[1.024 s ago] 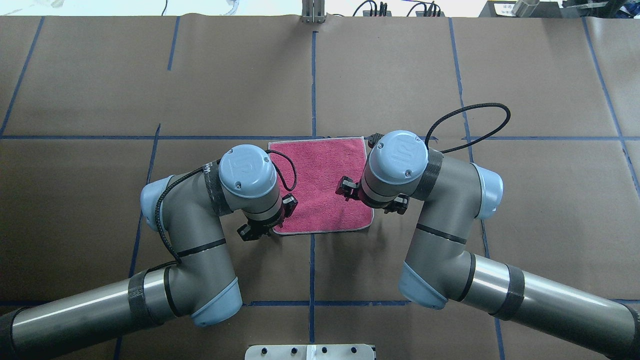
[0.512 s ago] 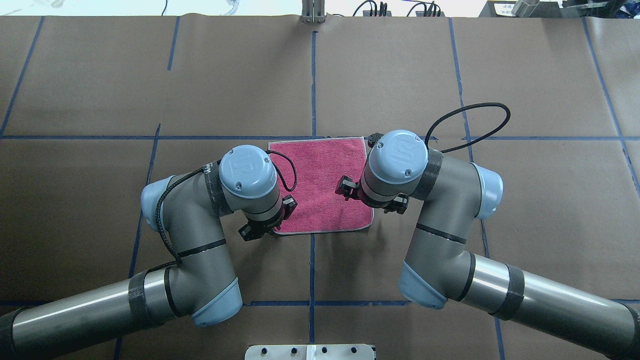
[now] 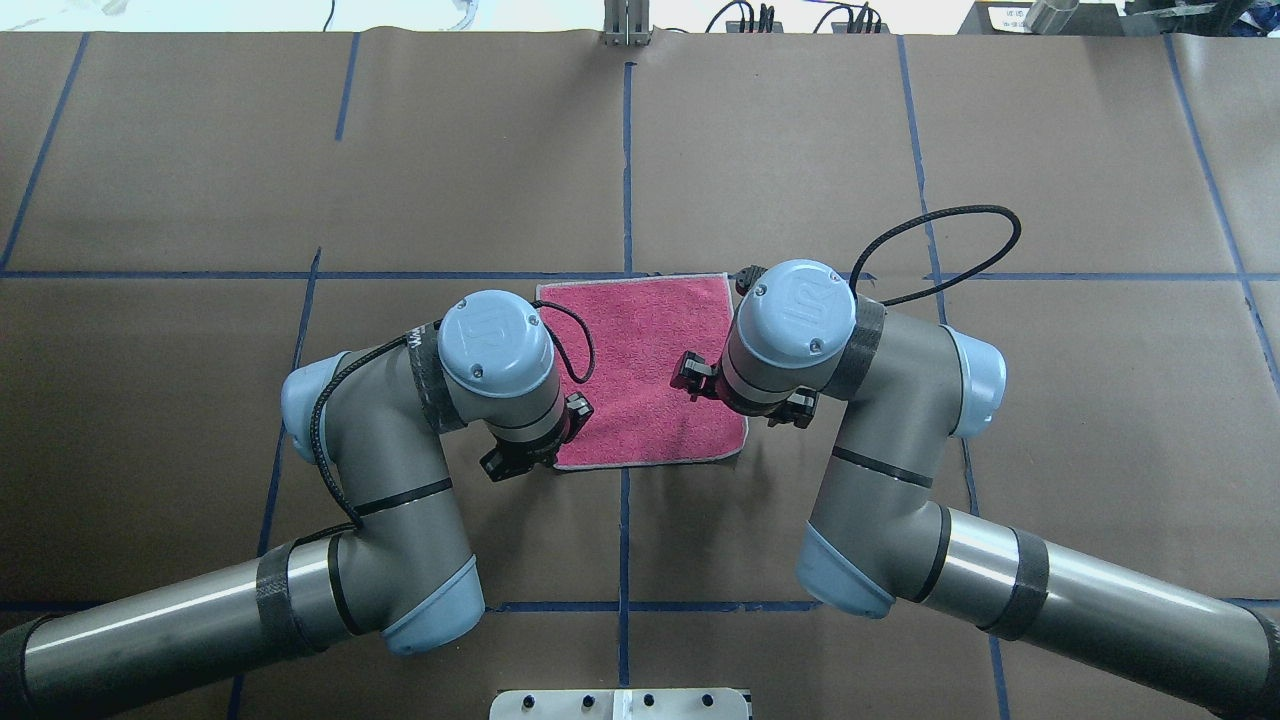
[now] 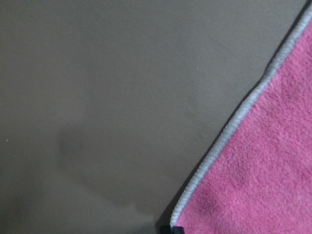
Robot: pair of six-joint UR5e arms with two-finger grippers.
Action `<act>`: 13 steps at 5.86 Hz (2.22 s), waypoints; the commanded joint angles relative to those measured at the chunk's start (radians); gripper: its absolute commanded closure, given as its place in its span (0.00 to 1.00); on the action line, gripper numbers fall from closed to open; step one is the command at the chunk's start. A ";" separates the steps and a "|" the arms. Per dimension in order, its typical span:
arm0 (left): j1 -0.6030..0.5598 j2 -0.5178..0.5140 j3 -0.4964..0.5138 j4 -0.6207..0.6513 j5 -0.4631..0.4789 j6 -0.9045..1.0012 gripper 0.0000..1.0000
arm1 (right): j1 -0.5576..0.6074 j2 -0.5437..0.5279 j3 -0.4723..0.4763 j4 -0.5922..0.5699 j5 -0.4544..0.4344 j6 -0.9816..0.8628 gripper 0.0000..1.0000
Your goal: Fold towel twice with both arms
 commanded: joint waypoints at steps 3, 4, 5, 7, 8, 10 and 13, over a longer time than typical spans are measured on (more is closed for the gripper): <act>0.000 -0.002 0.001 0.002 0.000 0.000 0.96 | -0.024 -0.018 -0.029 0.000 0.002 0.050 0.00; 0.000 -0.002 0.002 0.002 0.000 0.000 0.96 | -0.029 -0.019 -0.052 0.050 0.002 0.075 0.00; 0.000 -0.002 0.002 0.002 0.002 0.000 0.96 | -0.029 -0.016 -0.046 0.064 0.011 0.093 0.00; -0.001 -0.002 0.002 0.003 0.002 0.000 0.96 | -0.029 -0.018 -0.037 0.061 0.037 0.096 0.00; -0.001 -0.002 0.001 0.003 0.002 0.000 0.96 | -0.028 -0.019 -0.034 0.055 0.037 0.096 0.00; -0.001 -0.002 0.001 0.003 0.002 0.000 0.96 | -0.026 -0.022 -0.009 0.049 0.037 0.102 0.00; -0.003 -0.004 -0.001 0.003 0.002 0.006 0.96 | -0.026 -0.031 0.014 0.017 0.035 0.102 0.03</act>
